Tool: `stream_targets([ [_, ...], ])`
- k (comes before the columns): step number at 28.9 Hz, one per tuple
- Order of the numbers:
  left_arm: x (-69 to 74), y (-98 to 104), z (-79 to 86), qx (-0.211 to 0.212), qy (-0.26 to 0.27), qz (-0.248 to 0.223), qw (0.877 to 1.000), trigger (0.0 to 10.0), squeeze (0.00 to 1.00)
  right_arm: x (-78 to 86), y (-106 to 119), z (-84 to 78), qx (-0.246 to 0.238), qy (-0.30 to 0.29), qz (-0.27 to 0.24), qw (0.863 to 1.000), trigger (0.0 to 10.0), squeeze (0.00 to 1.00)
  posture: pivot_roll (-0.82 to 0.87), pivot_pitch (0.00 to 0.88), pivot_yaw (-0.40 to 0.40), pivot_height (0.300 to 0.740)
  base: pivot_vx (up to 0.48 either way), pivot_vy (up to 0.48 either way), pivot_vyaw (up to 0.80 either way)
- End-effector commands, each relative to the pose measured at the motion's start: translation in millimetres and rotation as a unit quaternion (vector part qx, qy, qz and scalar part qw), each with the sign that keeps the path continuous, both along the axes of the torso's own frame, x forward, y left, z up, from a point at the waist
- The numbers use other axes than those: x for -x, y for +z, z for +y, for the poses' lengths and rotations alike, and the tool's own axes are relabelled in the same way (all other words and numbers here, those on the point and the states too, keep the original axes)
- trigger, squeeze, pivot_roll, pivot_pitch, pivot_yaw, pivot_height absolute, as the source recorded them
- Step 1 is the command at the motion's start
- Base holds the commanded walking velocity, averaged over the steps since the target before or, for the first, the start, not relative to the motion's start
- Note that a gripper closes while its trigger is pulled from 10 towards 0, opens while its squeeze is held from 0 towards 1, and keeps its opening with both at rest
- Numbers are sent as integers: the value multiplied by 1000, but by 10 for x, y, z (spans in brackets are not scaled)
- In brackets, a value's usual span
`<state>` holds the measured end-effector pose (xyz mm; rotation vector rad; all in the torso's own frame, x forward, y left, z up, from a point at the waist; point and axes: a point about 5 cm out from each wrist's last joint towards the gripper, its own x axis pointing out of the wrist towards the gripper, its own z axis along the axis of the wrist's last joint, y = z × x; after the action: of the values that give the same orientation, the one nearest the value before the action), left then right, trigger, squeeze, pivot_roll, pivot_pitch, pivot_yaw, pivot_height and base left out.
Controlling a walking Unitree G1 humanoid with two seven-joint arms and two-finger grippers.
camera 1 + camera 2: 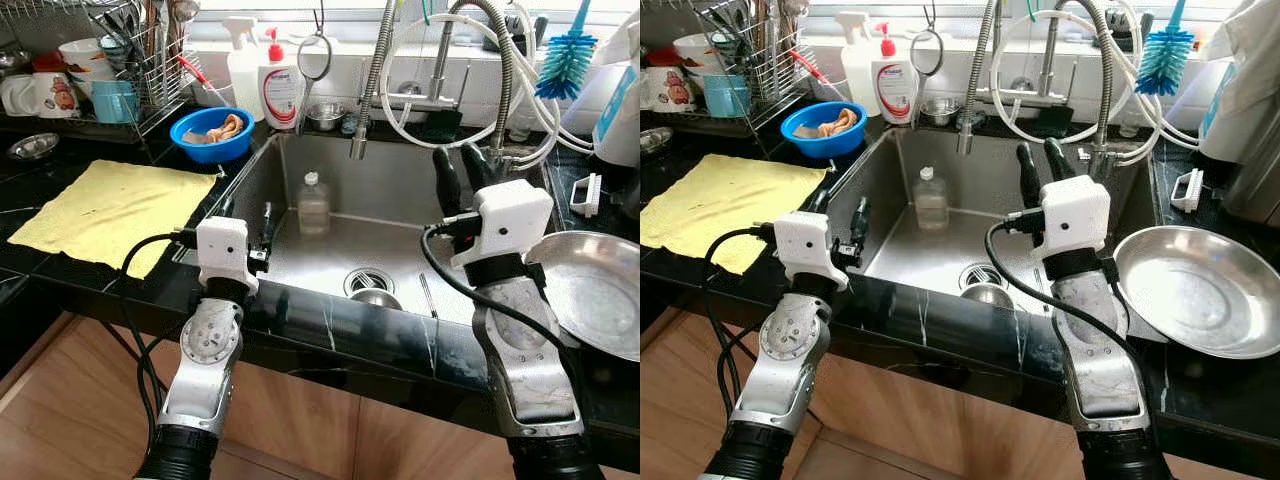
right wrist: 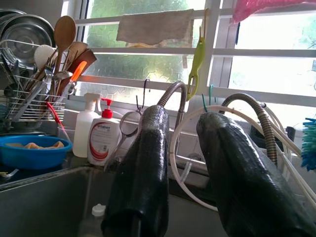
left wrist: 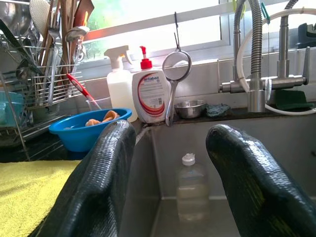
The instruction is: Kitchen organization
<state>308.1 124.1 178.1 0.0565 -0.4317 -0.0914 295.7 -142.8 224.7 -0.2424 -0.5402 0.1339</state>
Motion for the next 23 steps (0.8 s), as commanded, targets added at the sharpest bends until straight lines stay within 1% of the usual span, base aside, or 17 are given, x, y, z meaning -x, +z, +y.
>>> stream_targets([
  [1, -2, 7, 42, 12, 9, -1, 1000, 10000, 0, -3, -10, 50, -1, 8, 0, 1000, 10000, 0, -155, 0, 65, 740, 0, 0, 0],
  [4, -7, 10, 33, 16, 7, -1, 1000, 10000, 0, -25, 0, 55, 0, 5, 1, 1000, 10000, 0, -155, 0, 64, 740, 0, 0, -594],
  [9, -6, 6, 42, 21, 9, 0, 1000, 10000, 0, -45, 14, 64, -1, 7, 3, 1000, 10000, 0, -154, 0, 60, 740, 0, 480, -790],
  [13, 2, 3, 40, 9, 11, -4, 1000, 10000, 0, -59, 31, 68, -3, 6, 3, 1000, 10000, 0, -154, 0, 59, 740, 0, 0, -777],
  [23, -7, 23, 38, 14, 11, -8, 1000, 10000, 0, -90, 83, 67, -2, 0, -2, 1000, 10000, 0, -155, 0, 58, 740, 0, 0, -776],
])
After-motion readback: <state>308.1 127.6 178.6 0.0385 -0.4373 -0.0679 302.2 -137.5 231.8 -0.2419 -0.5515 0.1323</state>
